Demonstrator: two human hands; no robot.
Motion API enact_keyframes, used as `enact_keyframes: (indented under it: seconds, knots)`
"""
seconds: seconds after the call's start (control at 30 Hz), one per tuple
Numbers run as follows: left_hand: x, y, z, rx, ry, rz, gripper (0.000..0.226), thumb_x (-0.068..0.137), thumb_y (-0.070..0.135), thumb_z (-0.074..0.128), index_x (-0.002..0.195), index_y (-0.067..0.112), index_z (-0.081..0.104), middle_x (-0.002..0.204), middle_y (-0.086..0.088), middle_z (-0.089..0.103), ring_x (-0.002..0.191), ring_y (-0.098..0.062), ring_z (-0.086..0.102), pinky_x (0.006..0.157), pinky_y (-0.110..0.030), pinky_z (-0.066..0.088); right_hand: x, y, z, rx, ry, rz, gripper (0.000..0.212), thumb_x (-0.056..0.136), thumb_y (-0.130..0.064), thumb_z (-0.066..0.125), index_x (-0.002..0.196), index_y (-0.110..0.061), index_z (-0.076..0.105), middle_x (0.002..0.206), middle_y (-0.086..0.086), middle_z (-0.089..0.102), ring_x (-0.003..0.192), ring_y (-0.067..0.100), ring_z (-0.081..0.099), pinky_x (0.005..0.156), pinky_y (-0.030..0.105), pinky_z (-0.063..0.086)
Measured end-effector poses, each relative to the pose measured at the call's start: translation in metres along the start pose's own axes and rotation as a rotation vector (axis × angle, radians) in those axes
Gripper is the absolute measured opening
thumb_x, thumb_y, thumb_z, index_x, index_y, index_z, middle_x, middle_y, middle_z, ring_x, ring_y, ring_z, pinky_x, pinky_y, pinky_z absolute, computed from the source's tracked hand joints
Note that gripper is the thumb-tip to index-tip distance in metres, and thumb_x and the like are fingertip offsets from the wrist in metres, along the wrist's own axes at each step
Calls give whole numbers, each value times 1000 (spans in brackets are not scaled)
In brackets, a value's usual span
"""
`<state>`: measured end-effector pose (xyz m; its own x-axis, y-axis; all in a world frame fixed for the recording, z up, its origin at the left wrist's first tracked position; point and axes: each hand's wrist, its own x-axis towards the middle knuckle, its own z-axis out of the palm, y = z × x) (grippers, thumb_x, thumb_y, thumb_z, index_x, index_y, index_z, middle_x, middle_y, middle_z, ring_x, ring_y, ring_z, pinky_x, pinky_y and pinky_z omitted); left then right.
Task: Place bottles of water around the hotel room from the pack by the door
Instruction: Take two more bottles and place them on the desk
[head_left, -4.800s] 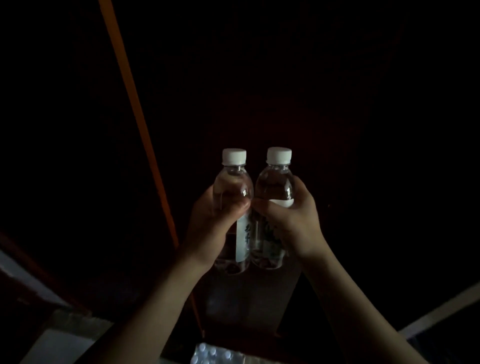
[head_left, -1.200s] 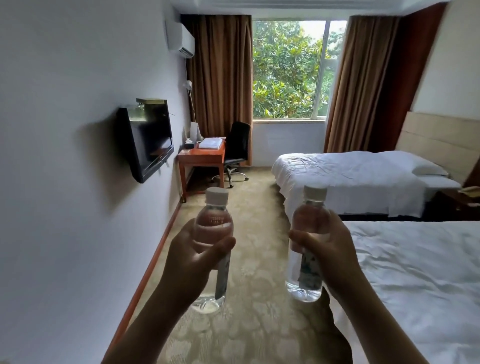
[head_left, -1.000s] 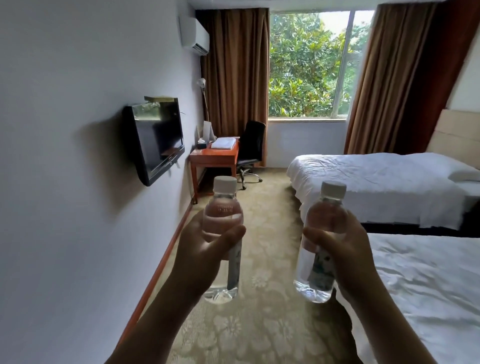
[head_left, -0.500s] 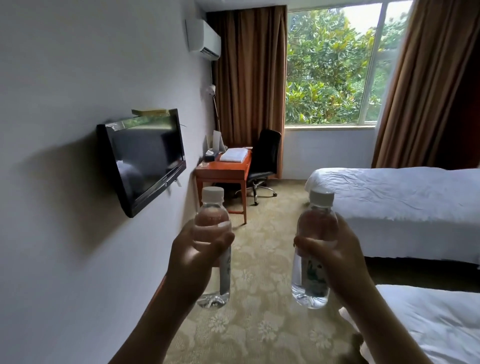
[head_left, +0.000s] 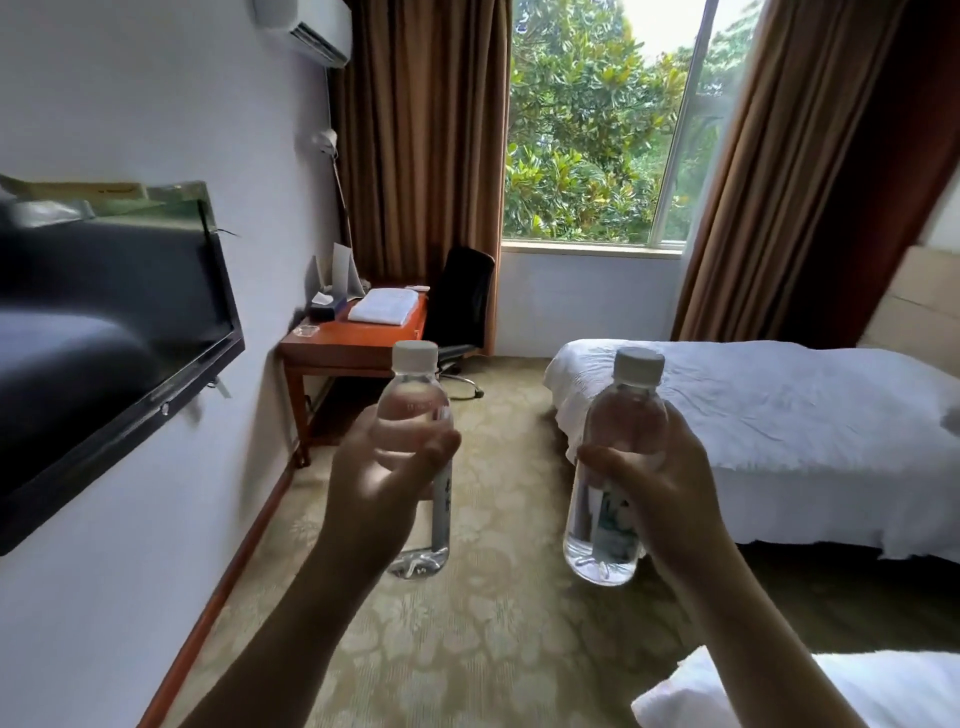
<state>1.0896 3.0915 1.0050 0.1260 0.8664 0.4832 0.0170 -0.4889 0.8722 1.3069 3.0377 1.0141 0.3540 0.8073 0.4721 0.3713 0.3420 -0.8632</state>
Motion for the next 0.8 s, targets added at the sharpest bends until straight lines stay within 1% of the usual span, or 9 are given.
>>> enact_keyframes:
  seconds: [0.1,0.2,0.23,0.33,0.5,0.57,0.63,0.7,0.8]
  knots:
    - [57,-27,20,-21,-12,-12,34,71,53,65,98,33,65,91,0,70,80,-11,70,64,-26,61,55,26,3,4,32,28,45,60,-31,73,103,-26,58,95,-11,66,80,-11,64,61,2,46]
    - [111,-54,39,-24,-43,-5,31,70,52,65,96,34,65,90,-2,70,80,-12,70,64,-25,60,112,56,9,6,33,11,54,54,-41,76,103,-26,59,94,-10,67,80,-8,65,60,3,47]
    - [128,-65,45,-22,-40,-15,31,69,52,66,95,35,65,91,-2,70,80,-12,70,65,-25,60,131,67,12,10,33,5,53,55,-41,76,103,-26,59,94,-10,67,80,-9,65,60,2,46]
    - [180,-99,65,-3,2,-34,31,66,54,67,92,38,66,88,-3,70,77,-14,70,66,-26,60,191,107,20,51,26,-8,40,62,-29,73,99,-31,56,94,-12,65,79,-13,64,59,1,46]
    - [265,-149,106,26,43,-22,28,65,54,67,90,43,67,92,-4,70,78,-14,70,67,-28,59,291,175,29,124,-21,-43,40,63,-24,75,98,-27,58,90,-4,66,76,-6,67,58,6,49]
    - [304,-166,121,31,71,-44,31,64,54,68,92,40,68,92,-4,70,80,-13,70,67,-30,59,335,196,33,146,-58,-46,42,59,-30,78,96,-27,58,84,-8,66,76,-5,66,58,7,50]
    - [342,-182,134,23,96,-47,33,64,51,69,94,35,69,91,-4,71,80,-13,70,70,-33,59,379,217,40,157,-74,-47,51,53,-42,75,98,-24,60,81,-12,67,78,-1,67,60,9,51]
    - [375,-199,142,23,117,-29,31,65,47,69,93,35,69,90,-4,71,81,-11,70,71,-32,59,420,237,50,167,-85,-50,56,50,-45,71,100,-23,60,83,-14,67,79,1,67,61,10,51]
    - [420,-226,146,24,135,-39,27,65,46,69,91,38,68,92,-5,70,82,-13,70,71,-28,59,474,264,70,178,-112,-45,55,51,-45,71,101,-25,60,85,-12,67,80,1,67,62,10,51]
